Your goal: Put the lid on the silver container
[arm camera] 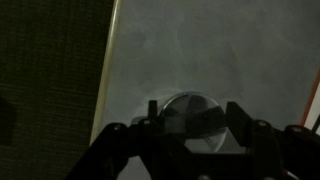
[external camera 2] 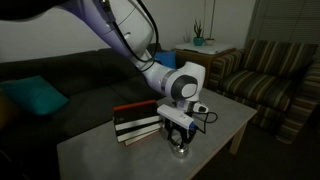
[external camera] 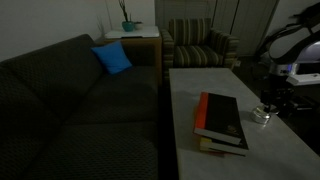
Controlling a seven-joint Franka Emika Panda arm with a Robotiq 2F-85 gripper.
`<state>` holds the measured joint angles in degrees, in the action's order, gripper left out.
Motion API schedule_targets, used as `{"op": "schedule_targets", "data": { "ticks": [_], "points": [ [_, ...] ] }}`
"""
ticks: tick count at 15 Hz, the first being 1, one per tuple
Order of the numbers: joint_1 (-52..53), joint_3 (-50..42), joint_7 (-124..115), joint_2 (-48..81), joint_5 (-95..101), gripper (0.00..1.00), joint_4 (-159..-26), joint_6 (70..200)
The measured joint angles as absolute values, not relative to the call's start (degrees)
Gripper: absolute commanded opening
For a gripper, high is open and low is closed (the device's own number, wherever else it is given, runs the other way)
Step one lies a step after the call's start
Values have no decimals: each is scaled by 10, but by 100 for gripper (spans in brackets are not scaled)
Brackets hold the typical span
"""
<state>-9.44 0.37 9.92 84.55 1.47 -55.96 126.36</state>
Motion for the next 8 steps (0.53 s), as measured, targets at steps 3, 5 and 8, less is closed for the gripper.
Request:
{"op": "schedule_targets", "data": {
  "ticks": [3, 5, 8],
  "points": [
    [-94, 4, 99, 845, 15, 44, -559, 1258],
    [-94, 4, 102, 845, 15, 44, -558, 1253],
    [-93, 4, 128, 845, 19, 44, -549, 1240]
  ]
}}
